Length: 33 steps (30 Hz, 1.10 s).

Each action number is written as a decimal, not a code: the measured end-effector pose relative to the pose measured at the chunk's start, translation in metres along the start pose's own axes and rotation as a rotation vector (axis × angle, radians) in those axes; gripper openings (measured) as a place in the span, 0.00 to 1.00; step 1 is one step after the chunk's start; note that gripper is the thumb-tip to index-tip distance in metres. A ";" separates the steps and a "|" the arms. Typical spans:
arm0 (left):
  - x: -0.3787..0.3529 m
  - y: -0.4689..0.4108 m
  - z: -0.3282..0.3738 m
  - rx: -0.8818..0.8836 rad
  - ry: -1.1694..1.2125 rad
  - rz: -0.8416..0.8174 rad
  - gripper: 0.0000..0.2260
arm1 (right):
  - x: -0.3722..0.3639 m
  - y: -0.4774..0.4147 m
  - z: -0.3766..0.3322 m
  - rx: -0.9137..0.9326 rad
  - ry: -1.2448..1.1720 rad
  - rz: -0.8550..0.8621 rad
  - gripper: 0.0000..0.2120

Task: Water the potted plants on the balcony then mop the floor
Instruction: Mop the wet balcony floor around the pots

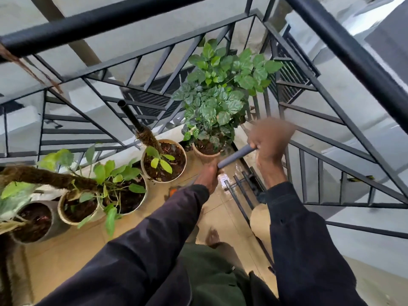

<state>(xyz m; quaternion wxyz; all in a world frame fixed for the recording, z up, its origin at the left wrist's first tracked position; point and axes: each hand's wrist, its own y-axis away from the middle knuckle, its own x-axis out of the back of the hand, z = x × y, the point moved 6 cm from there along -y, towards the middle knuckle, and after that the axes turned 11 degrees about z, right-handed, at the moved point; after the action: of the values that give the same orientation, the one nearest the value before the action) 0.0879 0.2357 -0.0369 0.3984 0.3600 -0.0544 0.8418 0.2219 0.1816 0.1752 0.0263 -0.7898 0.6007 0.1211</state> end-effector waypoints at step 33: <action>0.022 0.091 -0.062 0.004 -0.069 0.031 0.06 | 0.007 0.109 0.026 -0.039 -0.039 -0.036 0.19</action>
<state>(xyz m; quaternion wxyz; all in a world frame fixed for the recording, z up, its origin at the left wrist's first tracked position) -0.0212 0.2112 -0.0509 0.3826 0.3888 -0.0719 0.8350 0.1150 0.1500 0.1594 0.0248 -0.7984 0.5832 0.1478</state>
